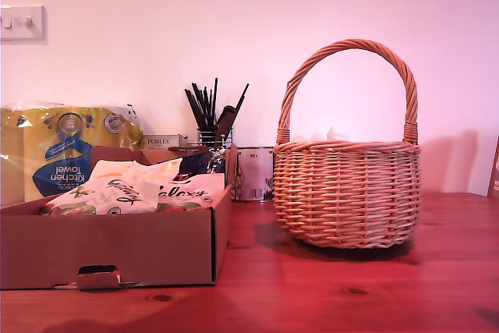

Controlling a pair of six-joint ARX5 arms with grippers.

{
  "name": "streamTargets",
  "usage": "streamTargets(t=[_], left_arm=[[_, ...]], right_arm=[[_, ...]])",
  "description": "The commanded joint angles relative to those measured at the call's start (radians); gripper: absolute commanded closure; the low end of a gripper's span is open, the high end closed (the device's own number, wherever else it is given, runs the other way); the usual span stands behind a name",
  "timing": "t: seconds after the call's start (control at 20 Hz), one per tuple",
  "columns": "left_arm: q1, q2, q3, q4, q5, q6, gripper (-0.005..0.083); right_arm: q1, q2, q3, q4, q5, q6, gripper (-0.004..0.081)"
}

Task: Move the bags of Easter eggs from the cardboard box on the left into the woven basket on the right side.

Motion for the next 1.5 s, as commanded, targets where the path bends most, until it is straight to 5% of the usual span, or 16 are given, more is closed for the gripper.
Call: streamTargets(t=[0.0,0.65,0.8,1.0,1.25,1.35,1.45], left_arm=[[-0.002,-0.081,-0.016,-0.115,0.114,-0.055,0.0797],[-0.002,-0.081,-0.015,-0.117,0.138,-0.055,0.0797],[-0.003,-0.077,-0.014,-0.086,0.195,-0.029,0.0797],[-0.014,0.023,0.017,-0.067,0.313,0.279,0.0797],[-0.029,0.317,0.104,-0.035,0.342,0.663,0.0797],[-0.027,0.464,0.159,-0.007,0.341,0.741,0.0671],[-0.026,0.605,0.219,0.061,0.295,0.752,0.027]], right_arm=[[0.005,-0.131,-0.022,0.025,0.0,0.0,0.0783],[0.005,-0.089,-0.021,0.128,-0.012,0.001,0.0783],[0.005,-0.029,-0.013,0.137,-0.099,0.0,0.0783],[0.007,0.077,-0.007,0.13,-0.27,-0.001,0.0783],[0.045,0.146,-0.007,0.142,-0.295,-0.06,0.0783],[0.05,0.167,-0.007,0.148,-0.295,-0.06,0.0783],[0.051,0.184,-0.007,0.146,-0.296,-0.06,0.0783]])
